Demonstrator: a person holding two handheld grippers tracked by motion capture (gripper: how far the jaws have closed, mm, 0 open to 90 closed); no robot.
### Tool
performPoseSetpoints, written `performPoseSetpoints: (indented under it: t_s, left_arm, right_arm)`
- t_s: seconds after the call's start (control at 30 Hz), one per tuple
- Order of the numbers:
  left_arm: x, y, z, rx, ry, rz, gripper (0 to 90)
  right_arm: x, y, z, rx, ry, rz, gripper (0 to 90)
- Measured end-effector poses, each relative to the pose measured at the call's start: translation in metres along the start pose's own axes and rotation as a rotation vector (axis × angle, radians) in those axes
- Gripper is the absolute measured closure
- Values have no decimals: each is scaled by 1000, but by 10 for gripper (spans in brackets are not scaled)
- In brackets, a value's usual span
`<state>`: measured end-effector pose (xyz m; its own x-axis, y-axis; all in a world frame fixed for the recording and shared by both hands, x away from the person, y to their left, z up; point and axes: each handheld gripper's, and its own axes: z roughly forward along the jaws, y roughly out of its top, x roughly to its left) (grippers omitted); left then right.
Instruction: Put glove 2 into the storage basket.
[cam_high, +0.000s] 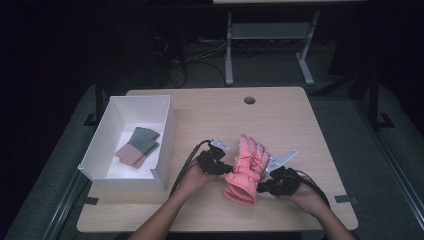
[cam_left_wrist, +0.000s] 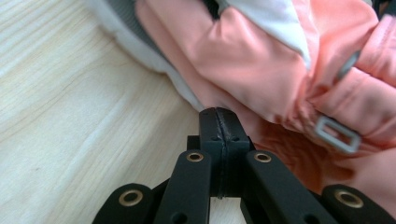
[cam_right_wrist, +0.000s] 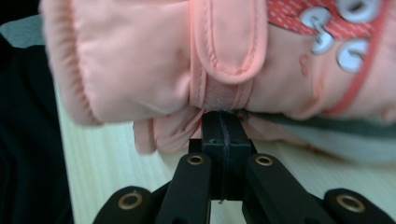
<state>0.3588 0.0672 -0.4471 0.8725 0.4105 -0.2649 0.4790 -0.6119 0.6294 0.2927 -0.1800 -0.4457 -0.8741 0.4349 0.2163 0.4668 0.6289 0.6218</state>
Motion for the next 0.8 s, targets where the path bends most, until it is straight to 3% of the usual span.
performPoseSetpoints:
  t_s: [0.27,0.37,0.47,0.67,0.8]
  left_arm:
    - [9,-11,-19,30,-28,7,899]
    - [13,-14,-26,21,-16,-13,899]
    - [14,-14,-30,15,25,-21,899]
    - [11,-5,-45,-11,96,-48,898]
    - [8,3,-59,-37,127,-35,848]
  right_arm:
    - [16,17,20,-6,55,-39,900]
    - [21,24,28,-5,60,-56,900]
    - [24,27,33,-2,59,-77,900]
    - [21,15,12,-52,34,-34,900]
    - [15,5,-12,-120,-5,-2,900]
